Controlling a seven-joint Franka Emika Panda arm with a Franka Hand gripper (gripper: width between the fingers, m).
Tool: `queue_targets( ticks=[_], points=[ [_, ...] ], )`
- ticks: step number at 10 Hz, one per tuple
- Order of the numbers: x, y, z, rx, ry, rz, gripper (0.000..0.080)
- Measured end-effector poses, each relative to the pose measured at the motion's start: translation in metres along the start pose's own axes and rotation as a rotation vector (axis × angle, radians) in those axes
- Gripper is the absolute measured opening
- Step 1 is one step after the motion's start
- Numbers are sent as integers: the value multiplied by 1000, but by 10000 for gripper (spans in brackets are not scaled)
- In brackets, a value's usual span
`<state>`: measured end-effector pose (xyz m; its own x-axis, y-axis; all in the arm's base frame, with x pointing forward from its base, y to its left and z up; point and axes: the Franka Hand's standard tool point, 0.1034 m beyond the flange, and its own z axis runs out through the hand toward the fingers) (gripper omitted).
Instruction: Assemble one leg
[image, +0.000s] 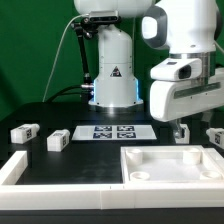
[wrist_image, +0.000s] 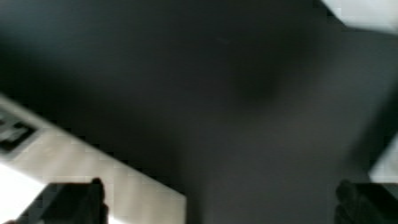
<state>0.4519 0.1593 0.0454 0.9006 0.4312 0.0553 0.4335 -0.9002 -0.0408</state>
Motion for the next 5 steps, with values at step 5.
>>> queue_targets(
  ticks=[5],
  points=[
    [15, -33, -3, 29, 4, 345, 649]
  ],
)
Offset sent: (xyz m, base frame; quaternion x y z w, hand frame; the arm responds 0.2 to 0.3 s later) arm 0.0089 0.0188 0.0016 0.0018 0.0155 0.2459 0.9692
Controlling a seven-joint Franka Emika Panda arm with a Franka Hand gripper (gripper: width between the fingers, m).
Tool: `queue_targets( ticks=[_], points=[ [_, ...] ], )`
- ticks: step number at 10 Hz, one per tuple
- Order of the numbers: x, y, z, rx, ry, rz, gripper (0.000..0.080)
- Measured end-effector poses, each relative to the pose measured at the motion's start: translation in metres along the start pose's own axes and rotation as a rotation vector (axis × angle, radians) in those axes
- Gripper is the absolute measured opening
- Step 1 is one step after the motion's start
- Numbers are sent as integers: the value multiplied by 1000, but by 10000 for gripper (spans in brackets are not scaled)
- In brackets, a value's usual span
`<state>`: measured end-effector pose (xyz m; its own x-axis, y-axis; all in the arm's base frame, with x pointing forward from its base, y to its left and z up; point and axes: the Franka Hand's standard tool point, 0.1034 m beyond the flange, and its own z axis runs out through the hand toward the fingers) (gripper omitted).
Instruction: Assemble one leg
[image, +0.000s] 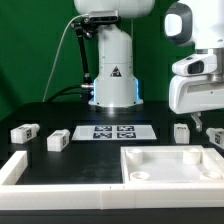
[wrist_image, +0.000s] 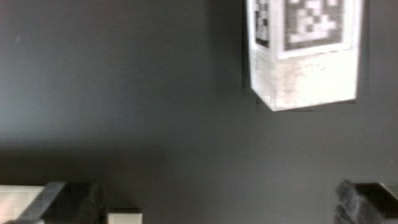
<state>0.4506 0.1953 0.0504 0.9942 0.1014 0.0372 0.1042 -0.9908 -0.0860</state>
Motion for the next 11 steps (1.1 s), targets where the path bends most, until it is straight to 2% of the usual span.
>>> queue_targets(
  ticks=[3, 5, 7, 9, 11],
  points=[
    [-4, 1, 0, -13, -56, -10, 649],
    [-18, -10, 2, -44, -232, -30, 649],
    [-17, -18, 7, -61, -374, -43, 649],
    [-17, -16, 13, -58, -545, -99, 649],
    [-24, -14, 12, -76, -714, -96, 649]
  ],
)
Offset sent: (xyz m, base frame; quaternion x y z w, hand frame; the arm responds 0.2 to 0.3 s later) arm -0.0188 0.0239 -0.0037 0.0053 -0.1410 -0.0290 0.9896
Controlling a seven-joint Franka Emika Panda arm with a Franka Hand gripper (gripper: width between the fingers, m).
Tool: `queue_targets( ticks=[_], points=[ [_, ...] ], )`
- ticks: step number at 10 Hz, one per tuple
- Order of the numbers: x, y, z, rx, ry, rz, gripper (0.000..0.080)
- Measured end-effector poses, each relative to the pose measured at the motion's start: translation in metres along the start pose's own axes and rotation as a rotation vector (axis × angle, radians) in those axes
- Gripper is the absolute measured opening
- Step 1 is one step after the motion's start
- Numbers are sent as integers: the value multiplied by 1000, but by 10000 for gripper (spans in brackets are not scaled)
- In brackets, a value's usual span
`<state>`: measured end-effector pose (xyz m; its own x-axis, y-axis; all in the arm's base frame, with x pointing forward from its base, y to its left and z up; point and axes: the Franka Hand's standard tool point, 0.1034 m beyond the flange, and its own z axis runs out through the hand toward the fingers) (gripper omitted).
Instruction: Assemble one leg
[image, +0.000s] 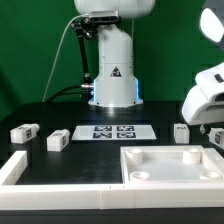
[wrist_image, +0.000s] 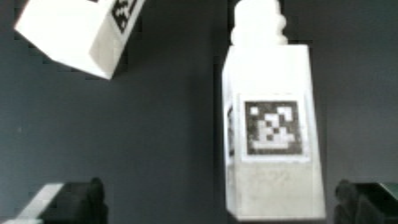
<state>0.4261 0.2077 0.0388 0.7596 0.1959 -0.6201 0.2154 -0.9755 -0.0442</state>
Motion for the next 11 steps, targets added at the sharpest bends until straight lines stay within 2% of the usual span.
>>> queue_targets(
  ticks=[2, 3, 4, 6, 9, 11],
  points=[
    [0, 0, 4, -6, -152, 8, 649],
    [-5, -4, 9, -21, -253, 27, 649],
    [4, -10, 10, -23, -244, 46, 649],
    [3, -14, 17, -34, -254, 61, 649],
    [6, -15, 32, -31, -246, 61, 649],
    [5, -15, 36, -33, -248, 60, 649]
  ],
)
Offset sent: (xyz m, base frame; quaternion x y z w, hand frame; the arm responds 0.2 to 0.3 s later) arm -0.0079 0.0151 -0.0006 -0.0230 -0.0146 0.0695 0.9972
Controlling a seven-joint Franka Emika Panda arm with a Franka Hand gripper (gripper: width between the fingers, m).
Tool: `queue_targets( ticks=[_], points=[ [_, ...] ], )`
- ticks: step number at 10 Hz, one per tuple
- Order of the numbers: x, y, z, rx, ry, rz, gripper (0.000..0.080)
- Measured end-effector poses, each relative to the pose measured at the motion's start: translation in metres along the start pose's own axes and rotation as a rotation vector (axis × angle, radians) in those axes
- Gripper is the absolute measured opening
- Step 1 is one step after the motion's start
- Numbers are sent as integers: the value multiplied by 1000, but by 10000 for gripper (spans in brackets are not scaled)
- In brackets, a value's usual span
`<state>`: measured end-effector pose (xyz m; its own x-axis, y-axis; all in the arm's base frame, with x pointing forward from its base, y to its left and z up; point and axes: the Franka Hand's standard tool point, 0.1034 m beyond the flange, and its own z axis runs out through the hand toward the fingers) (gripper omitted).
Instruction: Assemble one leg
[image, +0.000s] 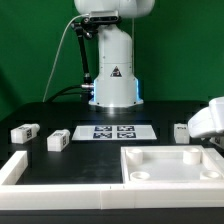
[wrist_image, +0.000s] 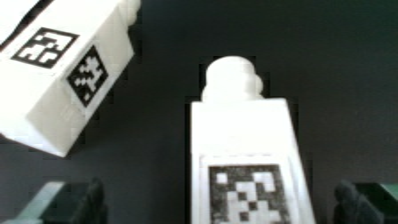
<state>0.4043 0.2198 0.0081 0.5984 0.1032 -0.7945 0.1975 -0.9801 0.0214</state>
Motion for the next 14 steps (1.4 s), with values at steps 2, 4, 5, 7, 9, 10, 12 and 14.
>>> queue_targets(
  ticks=[2, 4, 5, 7, 9, 10, 12, 14],
  points=[
    [0, 0, 1, -1, -2, 11, 649],
    [1, 0, 1, -1, -2, 12, 403],
    [1, 0, 1, -1, -2, 12, 403],
    [1, 0, 1, -1, -2, 12, 287],
    [1, 0, 1, -1, -2, 12, 287],
    [1, 0, 1, -1, -2, 12, 287],
    [-3, 3, -3, -1, -10, -4, 287],
    [-26, 11, -33, -4, -3, -16, 288]
  ],
)
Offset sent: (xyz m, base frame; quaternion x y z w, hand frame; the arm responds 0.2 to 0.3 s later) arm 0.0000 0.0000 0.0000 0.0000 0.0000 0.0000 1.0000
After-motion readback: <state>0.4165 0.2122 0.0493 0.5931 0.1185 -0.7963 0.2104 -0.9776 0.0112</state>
